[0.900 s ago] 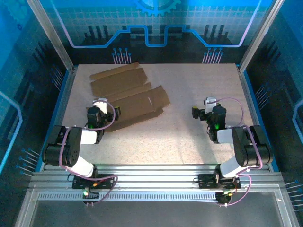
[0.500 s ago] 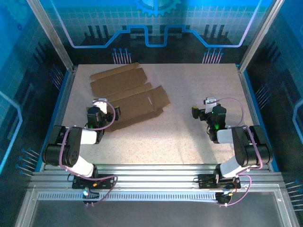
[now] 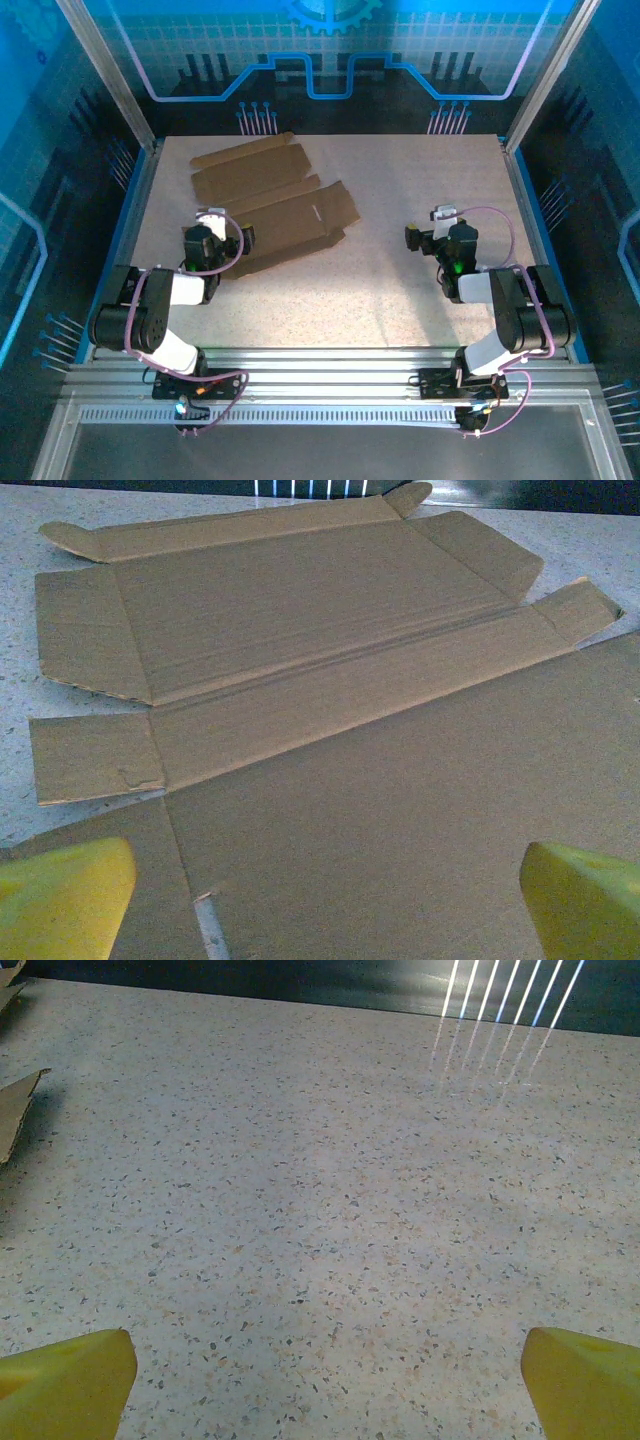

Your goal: Fold the paper box

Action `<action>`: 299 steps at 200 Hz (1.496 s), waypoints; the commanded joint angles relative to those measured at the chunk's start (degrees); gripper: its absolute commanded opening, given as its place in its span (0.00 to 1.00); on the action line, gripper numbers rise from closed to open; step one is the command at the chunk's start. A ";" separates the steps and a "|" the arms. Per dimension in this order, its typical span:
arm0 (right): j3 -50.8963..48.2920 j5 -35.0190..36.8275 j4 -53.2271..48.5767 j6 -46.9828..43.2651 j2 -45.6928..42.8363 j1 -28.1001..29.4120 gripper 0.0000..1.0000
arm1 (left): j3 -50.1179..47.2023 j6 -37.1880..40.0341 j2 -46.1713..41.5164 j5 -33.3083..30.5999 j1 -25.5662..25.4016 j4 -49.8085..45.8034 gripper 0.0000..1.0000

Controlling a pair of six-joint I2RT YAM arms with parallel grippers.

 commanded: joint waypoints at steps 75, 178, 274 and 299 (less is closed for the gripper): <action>1.15 -0.73 0.78 -0.63 0.34 0.46 1.00 | 1.05 0.18 0.30 -0.46 0.72 1.90 0.99; 1.07 -0.80 0.79 -0.71 0.35 0.45 1.00 | 1.05 0.23 0.28 -0.34 0.79 1.90 0.99; -0.18 -0.87 -1.03 -1.29 -4.65 0.92 1.00 | 2.06 -0.41 -9.91 -2.52 0.10 -8.87 0.99; 1.98 3.12 -12.29 -0.40 -12.77 2.26 1.00 | 7.06 -4.43 -17.72 -5.78 -1.49 -26.33 0.99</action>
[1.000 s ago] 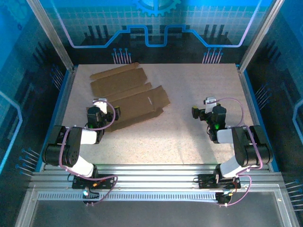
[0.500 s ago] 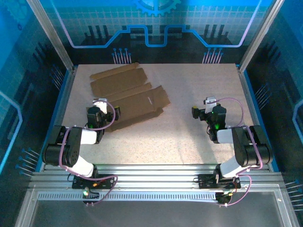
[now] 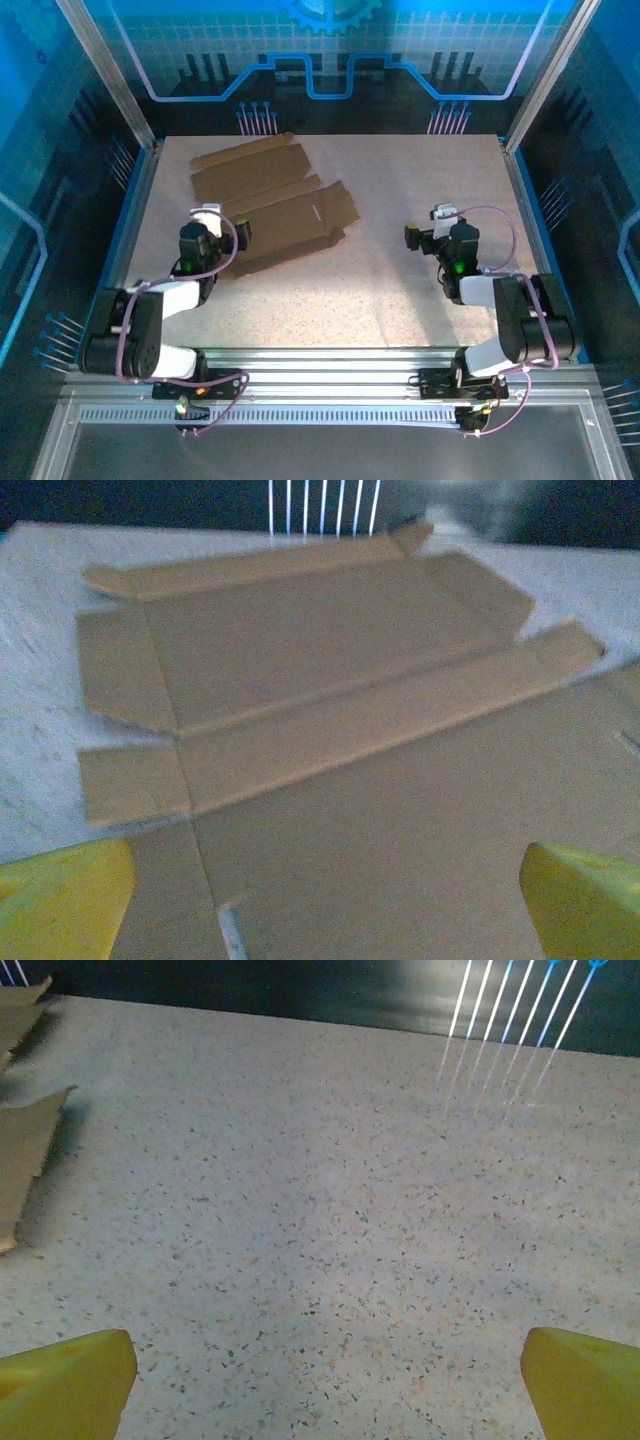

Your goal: Fold the paper box

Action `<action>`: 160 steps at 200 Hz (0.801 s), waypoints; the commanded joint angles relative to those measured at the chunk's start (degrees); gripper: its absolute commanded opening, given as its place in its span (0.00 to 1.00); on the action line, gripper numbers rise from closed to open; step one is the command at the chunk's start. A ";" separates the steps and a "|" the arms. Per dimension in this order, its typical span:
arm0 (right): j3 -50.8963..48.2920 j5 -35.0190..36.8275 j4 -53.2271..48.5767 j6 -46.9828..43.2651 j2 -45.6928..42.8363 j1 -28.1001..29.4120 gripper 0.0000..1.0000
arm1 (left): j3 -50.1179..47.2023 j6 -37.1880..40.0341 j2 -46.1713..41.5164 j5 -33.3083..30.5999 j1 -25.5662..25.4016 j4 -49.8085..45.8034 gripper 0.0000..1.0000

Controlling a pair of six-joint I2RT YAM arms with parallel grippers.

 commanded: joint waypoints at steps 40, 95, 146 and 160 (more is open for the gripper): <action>11.03 5.28 -35.23 6.52 -18.48 5.04 1.00 | 13.04 -12.47 -16.73 -3.82 -5.12 -39.03 0.99; 19.33 -0.60 -56.83 27.15 -22.23 13.41 1.00 | 19.44 -24.81 -24.69 6.00 -5.79 -62.58 0.99; 27.27 -14.04 -56.06 31.80 -11.25 19.32 1.00 | 17.45 -37.31 -24.60 11.91 -5.72 -68.56 0.99; 30.71 -14.32 -55.10 31.55 -6.94 20.94 1.00 | 16.45 -39.32 -22.95 13.56 -5.72 -66.89 0.99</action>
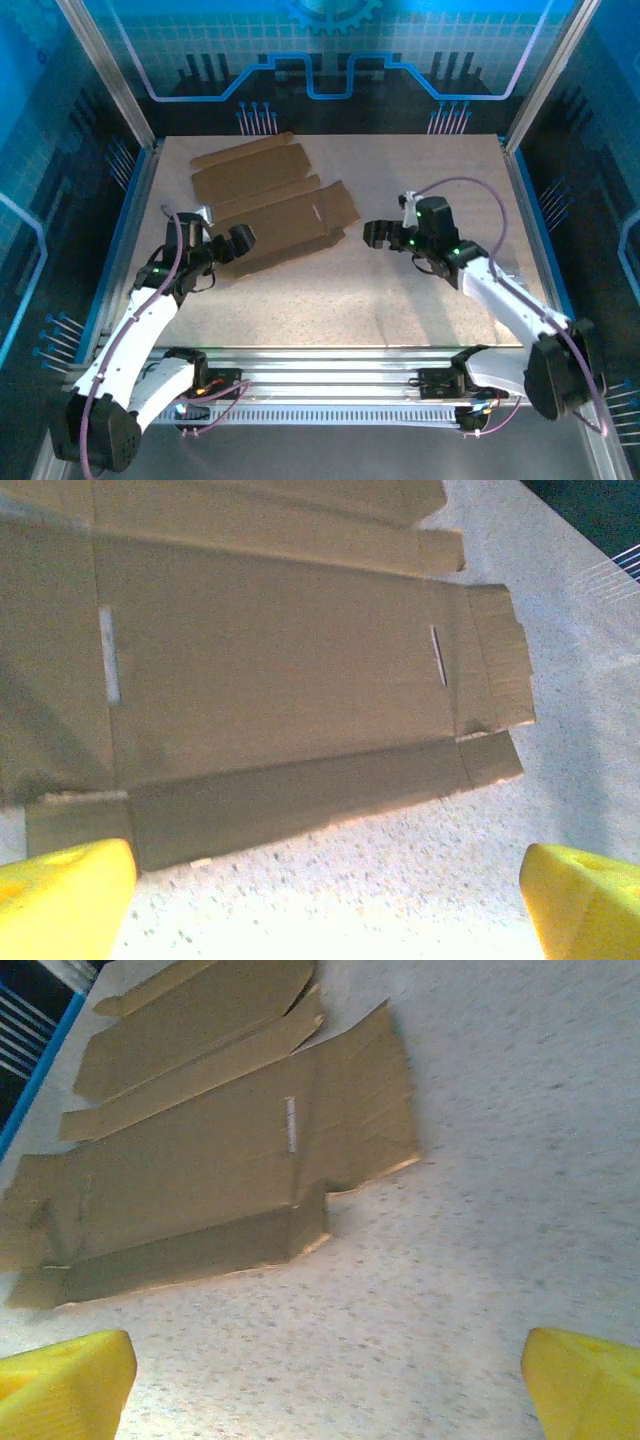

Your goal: Fold the paper box

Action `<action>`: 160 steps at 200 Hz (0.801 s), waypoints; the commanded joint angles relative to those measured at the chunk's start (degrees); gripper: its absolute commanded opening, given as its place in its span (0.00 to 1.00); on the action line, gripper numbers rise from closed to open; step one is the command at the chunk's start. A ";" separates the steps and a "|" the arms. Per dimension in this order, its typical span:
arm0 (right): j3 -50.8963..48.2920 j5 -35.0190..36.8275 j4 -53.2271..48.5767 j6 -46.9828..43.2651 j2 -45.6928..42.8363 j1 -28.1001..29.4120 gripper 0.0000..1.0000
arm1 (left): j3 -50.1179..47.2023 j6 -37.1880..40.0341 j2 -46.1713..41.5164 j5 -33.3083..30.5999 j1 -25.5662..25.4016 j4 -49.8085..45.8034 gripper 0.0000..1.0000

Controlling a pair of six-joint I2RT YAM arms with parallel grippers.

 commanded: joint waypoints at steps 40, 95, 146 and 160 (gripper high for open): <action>19.87 -3.96 -4.12 2.68 21.23 5.36 1.00 | 1.62 -10.20 10.92 1.92 -0.13 -3.30 0.99; 43.93 -2.72 -16.18 1.58 43.74 6.00 1.00 | 2.85 -13.01 17.19 1.51 -0.44 -3.75 0.99; 54.42 -0.04 -21.86 1.15 55.60 5.83 1.00 | 1.46 -13.08 16.29 2.82 -0.70 -3.81 0.99; 54.25 1.26 -22.13 1.23 56.34 5.70 1.00 | 0.88 -13.09 16.21 3.43 -0.79 -3.37 0.99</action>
